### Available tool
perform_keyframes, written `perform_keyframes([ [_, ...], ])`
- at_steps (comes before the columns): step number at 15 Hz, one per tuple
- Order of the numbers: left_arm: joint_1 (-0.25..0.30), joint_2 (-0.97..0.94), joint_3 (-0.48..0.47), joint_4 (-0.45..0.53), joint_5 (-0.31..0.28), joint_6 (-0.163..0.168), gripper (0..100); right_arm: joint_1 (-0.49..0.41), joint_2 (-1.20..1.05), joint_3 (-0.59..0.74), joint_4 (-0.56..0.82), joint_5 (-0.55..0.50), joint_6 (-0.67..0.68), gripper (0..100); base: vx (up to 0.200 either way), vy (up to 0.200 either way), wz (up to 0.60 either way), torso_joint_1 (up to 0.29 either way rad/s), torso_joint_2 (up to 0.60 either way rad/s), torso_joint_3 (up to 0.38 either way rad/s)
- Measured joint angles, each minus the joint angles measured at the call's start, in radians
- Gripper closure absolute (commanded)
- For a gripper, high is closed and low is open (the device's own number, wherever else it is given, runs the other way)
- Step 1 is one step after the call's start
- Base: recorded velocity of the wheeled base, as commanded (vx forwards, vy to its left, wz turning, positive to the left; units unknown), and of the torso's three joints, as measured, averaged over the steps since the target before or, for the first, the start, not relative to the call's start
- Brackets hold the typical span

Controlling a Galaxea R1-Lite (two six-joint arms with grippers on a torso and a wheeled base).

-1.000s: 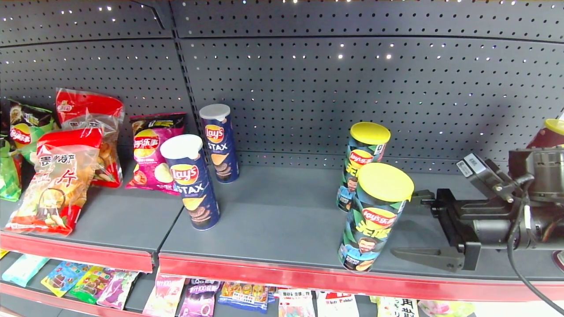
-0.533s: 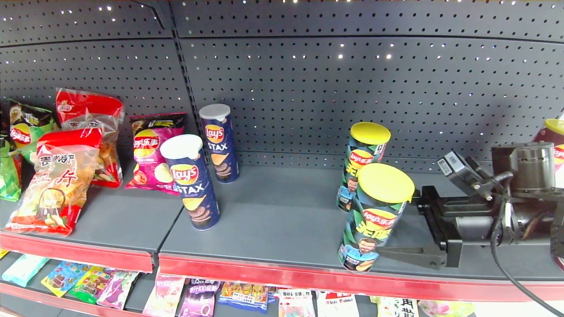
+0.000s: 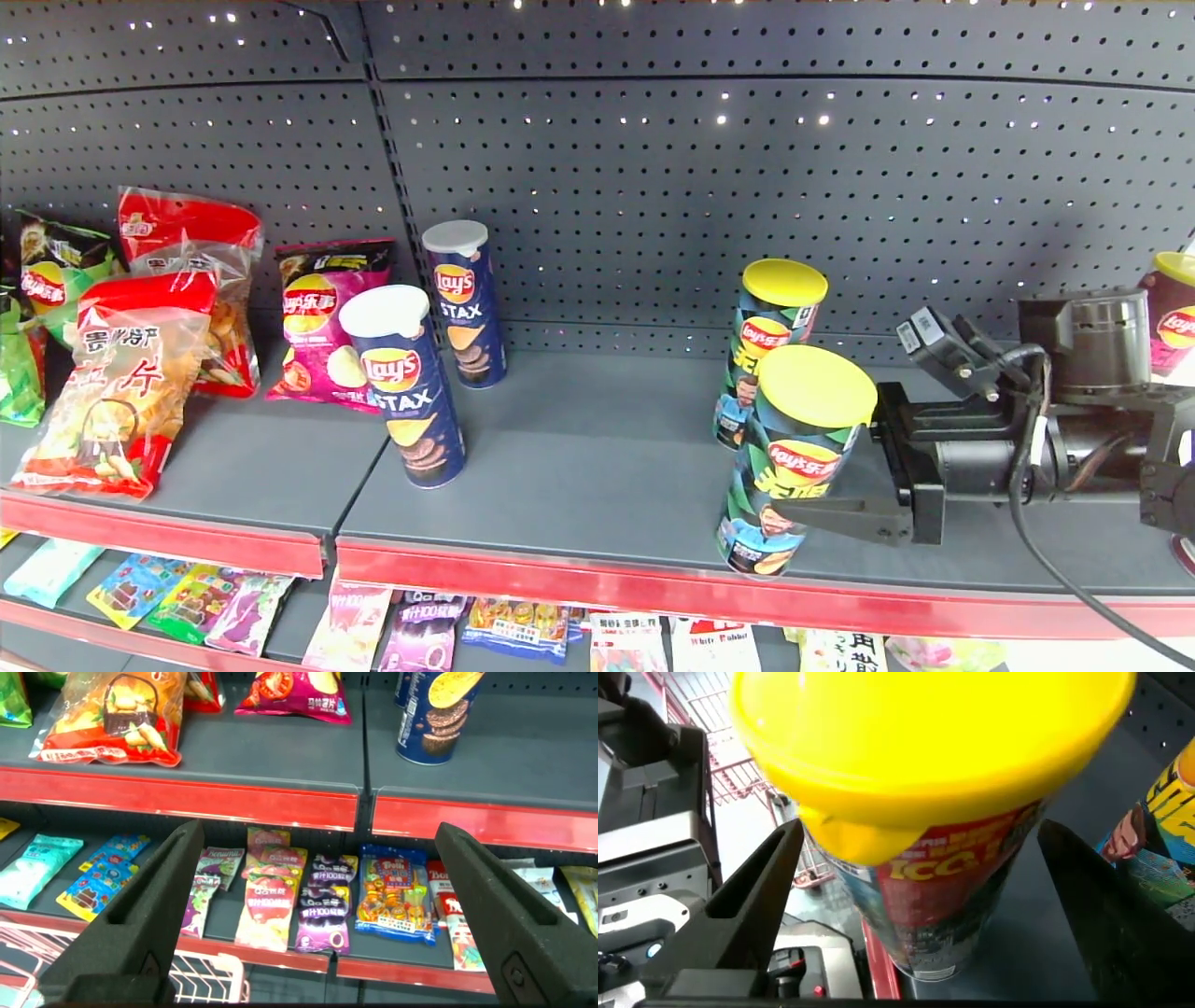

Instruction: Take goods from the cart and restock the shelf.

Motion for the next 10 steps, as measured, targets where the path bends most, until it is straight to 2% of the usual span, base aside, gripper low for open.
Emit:
perform_keyframes([
  [2, 0.000, 0.000, 0.000, 0.000, 0.000, 0.000, 0, 0.006, 0.003, 0.000, -0.003, 0.000, 0.000, 0, 0.000, 0.000, 0.00, 0.000, 0.00, 0.000],
  [3, 0.000, 0.000, 0.000, 0.000, 0.000, 0.000, 0, 0.007, 0.005, 0.001, -0.003, 0.000, 0.000, 100, 0.000, 0.000, 0.00, 0.000, 0.00, 0.000],
  [10, 0.000, 0.000, 0.000, 0.000, 0.000, 0.000, 0, 0.020, 0.004, -0.004, 0.000, 0.009, -0.003, 100, 0.000, 0.000, 0.00, 0.000, 0.00, 0.000],
])
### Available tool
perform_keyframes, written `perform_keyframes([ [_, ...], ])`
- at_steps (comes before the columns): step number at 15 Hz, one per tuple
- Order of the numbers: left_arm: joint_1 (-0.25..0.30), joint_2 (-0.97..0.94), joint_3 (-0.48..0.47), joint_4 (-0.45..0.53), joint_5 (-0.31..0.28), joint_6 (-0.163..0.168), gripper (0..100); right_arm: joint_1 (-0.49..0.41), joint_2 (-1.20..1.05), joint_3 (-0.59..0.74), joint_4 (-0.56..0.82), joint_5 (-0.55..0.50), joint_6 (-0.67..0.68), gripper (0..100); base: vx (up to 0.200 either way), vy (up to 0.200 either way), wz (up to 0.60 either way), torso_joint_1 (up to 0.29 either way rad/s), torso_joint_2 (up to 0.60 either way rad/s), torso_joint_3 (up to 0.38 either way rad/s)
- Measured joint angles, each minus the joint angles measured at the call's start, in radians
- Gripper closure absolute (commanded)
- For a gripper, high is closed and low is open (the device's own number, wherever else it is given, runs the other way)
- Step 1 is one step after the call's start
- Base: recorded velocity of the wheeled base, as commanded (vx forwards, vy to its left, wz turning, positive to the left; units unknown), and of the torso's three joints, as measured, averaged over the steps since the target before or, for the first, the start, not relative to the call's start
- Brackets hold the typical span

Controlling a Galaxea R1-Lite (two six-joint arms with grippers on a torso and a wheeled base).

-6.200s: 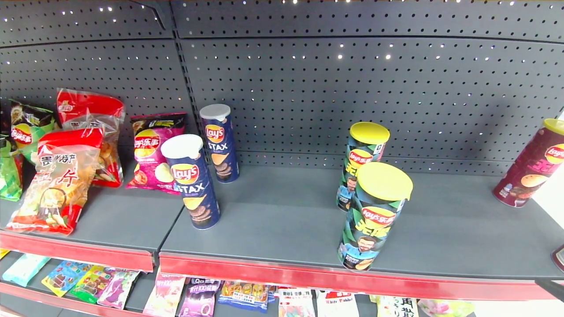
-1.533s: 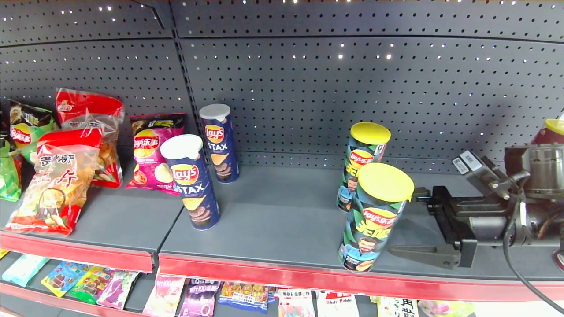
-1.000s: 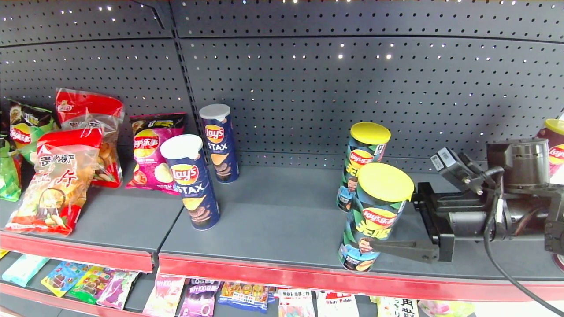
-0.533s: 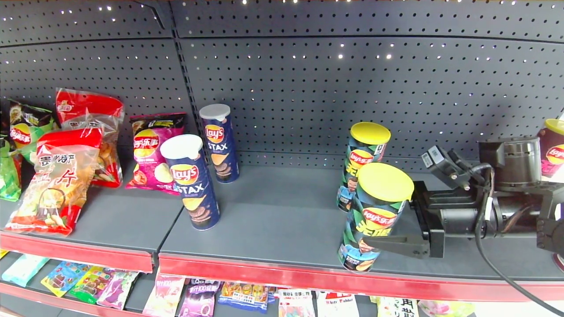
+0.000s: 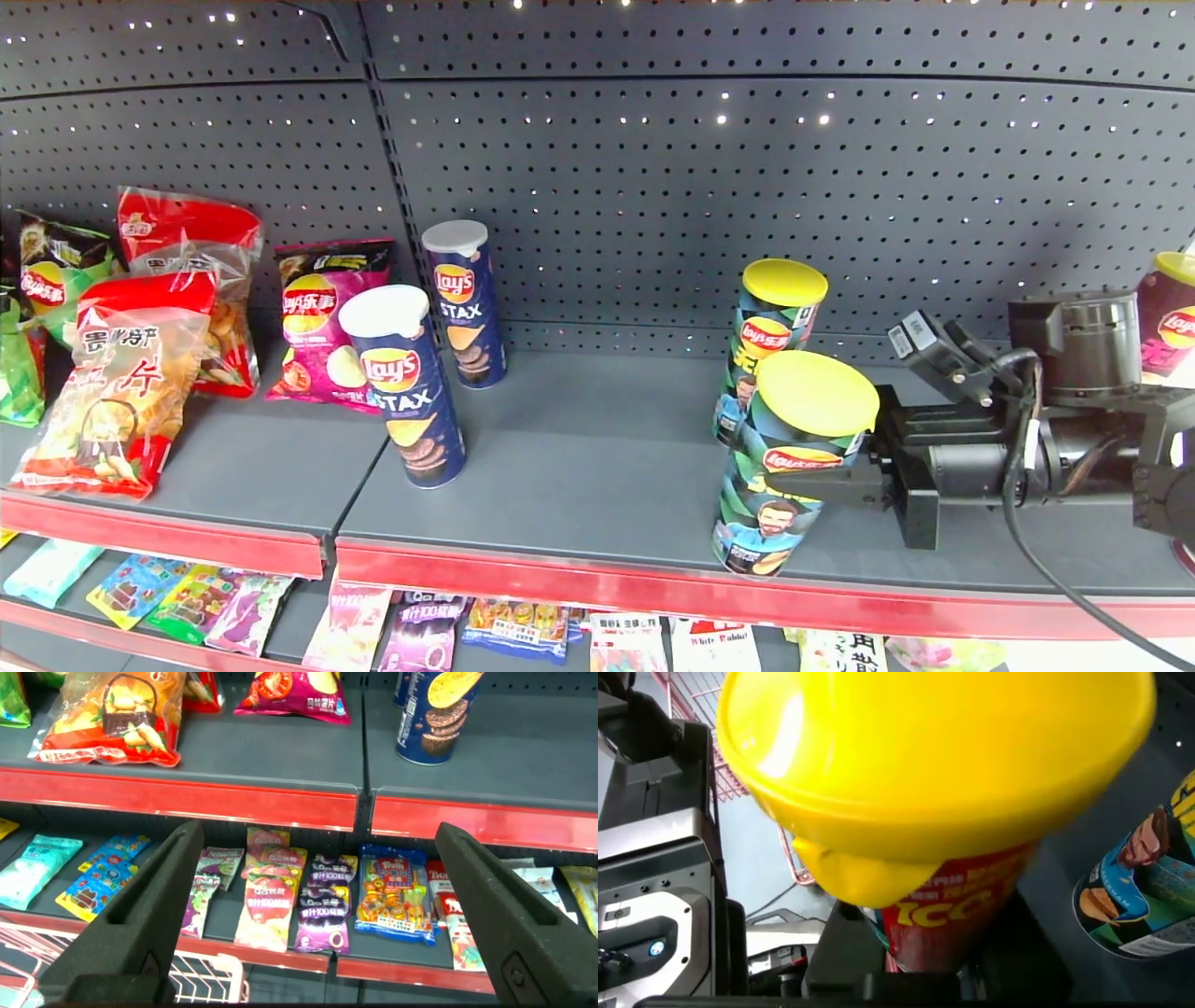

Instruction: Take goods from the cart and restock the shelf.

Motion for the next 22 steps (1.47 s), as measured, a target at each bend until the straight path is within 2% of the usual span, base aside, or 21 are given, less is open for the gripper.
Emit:
perform_keyframes([
  [7, -0.001, 0.000, 0.000, 0.000, 0.000, 0.000, 0, -0.002, 0.001, -0.041, 0.005, 0.056, 0.000, 100, 0.000, 0.000, 0.00, 0.000, 0.00, 0.000],
  [17, 0.000, 0.000, 0.000, 0.000, 0.000, 0.000, 0, -0.065, 0.010, -0.027, 0.006, 0.056, -0.057, 100, 0.000, 0.000, 0.00, 0.000, 0.00, 0.000],
  [22, 0.000, 0.000, 0.000, 0.000, 0.000, 0.000, 0, -0.066, 0.014, -0.015, 0.004, 0.057, -0.071, 100, 0.000, 0.000, 0.00, 0.000, 0.00, 0.000],
])
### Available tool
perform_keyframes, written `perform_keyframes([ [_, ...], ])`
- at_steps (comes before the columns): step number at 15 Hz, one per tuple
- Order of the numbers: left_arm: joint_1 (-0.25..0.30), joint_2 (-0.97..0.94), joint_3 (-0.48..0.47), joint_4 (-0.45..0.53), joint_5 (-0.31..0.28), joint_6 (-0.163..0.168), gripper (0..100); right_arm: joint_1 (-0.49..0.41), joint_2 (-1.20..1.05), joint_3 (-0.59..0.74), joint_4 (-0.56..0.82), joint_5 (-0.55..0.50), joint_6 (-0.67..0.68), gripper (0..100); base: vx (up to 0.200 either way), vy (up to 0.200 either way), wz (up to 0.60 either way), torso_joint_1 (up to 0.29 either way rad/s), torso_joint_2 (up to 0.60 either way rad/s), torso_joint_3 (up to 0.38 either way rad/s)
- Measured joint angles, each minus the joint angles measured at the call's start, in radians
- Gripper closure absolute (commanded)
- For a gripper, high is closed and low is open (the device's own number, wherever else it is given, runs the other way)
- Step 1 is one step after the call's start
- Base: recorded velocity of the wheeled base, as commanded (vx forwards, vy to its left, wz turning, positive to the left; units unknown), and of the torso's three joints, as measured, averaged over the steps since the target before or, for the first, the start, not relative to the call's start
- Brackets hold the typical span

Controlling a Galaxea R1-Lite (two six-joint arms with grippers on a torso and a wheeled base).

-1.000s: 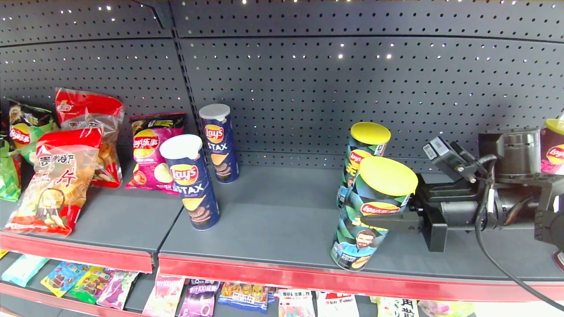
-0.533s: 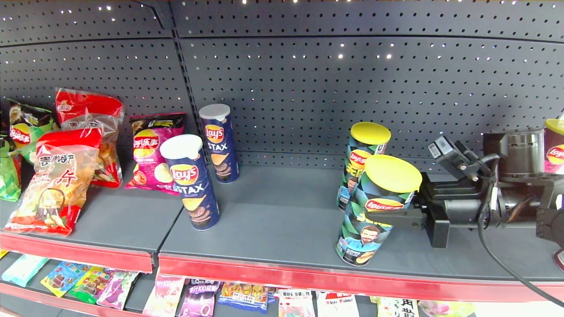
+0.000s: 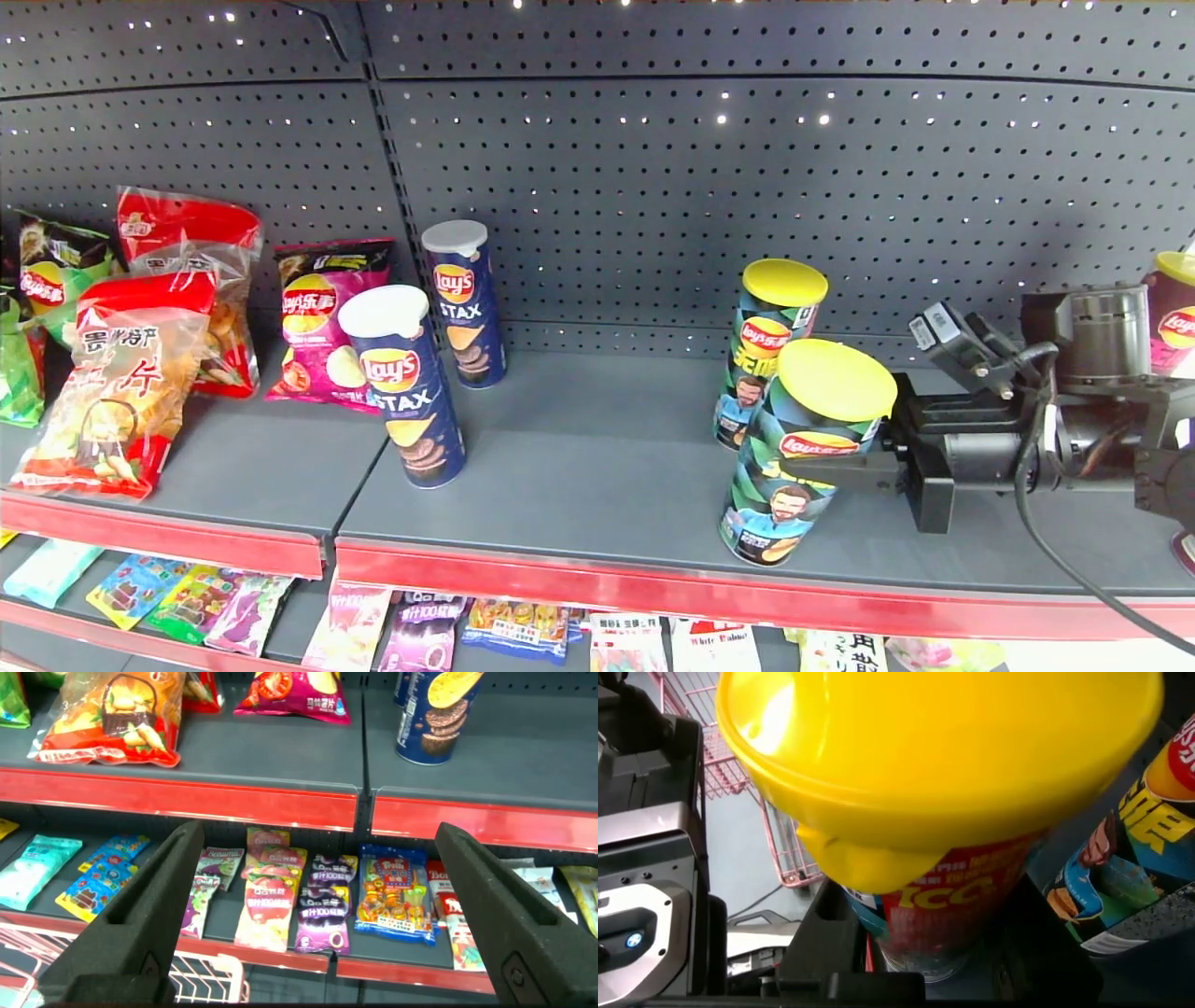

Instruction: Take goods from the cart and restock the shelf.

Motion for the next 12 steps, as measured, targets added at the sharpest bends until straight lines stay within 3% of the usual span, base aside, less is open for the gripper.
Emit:
perform_keyframes([
  [12, 0.000, 0.000, 0.000, 0.000, 0.000, 0.000, 0, 0.017, 0.000, 0.016, 0.001, 0.001, -0.001, 100, 0.000, 0.000, 0.00, 0.000, 0.00, 0.000],
])
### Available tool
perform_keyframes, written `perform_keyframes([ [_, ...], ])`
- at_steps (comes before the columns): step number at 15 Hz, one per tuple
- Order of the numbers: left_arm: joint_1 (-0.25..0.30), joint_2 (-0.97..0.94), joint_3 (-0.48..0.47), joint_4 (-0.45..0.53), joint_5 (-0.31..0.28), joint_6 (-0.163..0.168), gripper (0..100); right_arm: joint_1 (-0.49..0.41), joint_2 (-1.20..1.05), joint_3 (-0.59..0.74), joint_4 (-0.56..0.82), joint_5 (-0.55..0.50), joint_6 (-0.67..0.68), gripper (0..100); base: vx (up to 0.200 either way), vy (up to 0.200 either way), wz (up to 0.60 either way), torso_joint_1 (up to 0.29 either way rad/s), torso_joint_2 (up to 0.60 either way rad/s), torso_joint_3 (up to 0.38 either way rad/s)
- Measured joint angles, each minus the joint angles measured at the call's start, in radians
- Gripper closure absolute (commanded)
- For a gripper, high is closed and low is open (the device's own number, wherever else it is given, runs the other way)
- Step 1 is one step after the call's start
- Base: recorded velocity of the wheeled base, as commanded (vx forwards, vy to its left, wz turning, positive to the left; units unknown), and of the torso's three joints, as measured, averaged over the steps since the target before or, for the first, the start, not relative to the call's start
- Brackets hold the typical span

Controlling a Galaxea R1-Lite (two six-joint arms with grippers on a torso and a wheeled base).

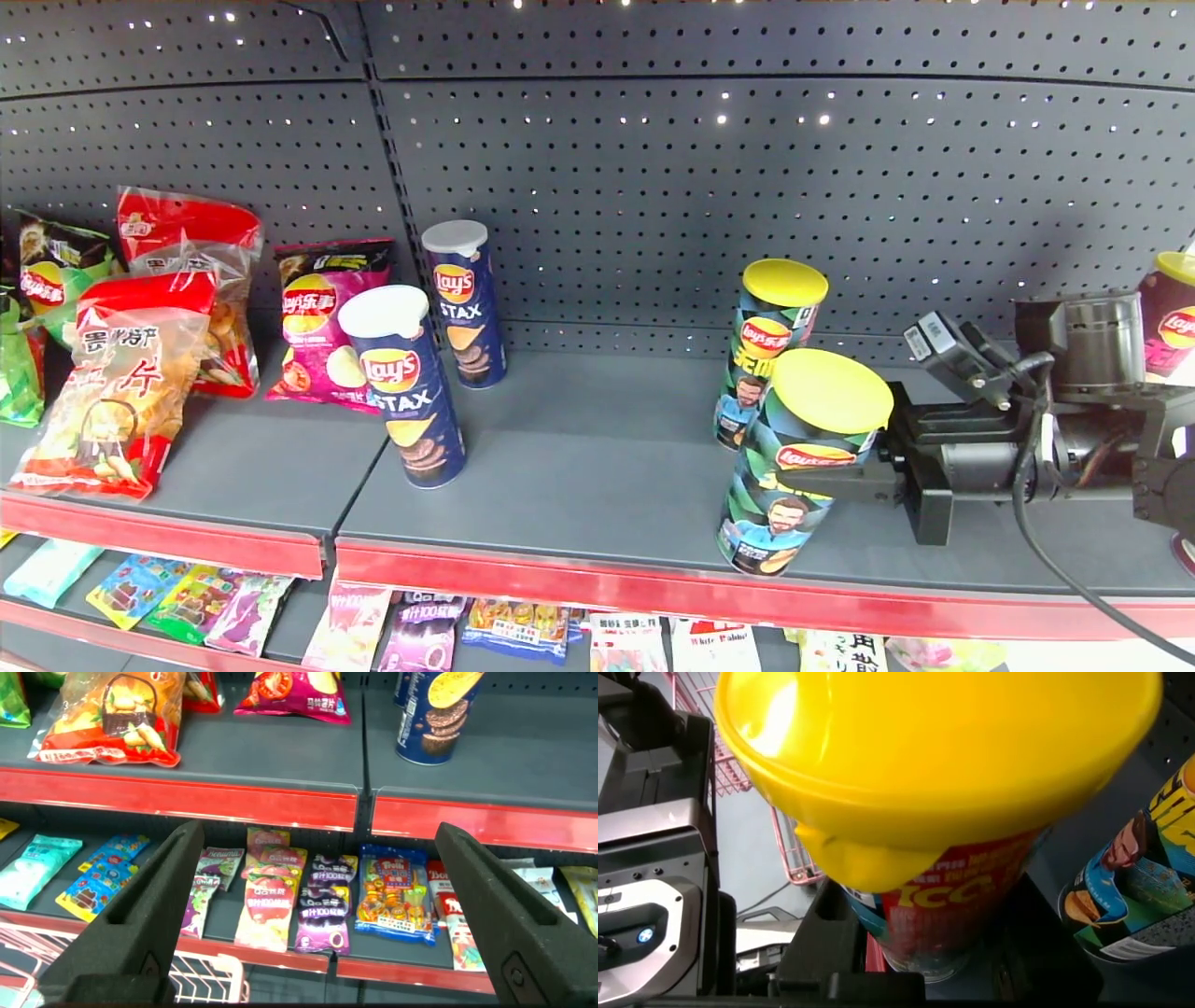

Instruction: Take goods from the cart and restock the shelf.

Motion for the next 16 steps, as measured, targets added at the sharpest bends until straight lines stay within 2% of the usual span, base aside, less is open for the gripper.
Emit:
perform_keyframes([
  [1, 0.000, 0.000, 0.000, 0.000, 0.000, 0.000, 0, 0.002, 0.000, 0.000, 0.000, 0.000, 0.000, 100, 0.000, 0.000, 0.00, 0.000, 0.00, 0.000],
  [2, 0.000, 0.000, 0.000, 0.000, 0.000, 0.000, 0, 0.006, 0.000, 0.001, 0.000, -0.001, 0.000, 0, 0.000, 0.000, 0.00, 0.000, 0.00, 0.000],
  [9, 0.000, 0.000, 0.000, 0.000, 0.000, 0.000, 0, 0.006, -0.004, 0.003, 0.000, -0.002, -0.002, 0, 0.000, 0.000, 0.00, 0.000, 0.00, 0.000],
  [16, 0.000, 0.000, 0.000, 0.000, 0.000, 0.000, 0, -0.051, -0.058, 0.113, 0.000, -0.010, -0.002, 0, 0.000, 0.000, 0.00, 0.000, 0.00, 0.000],
])
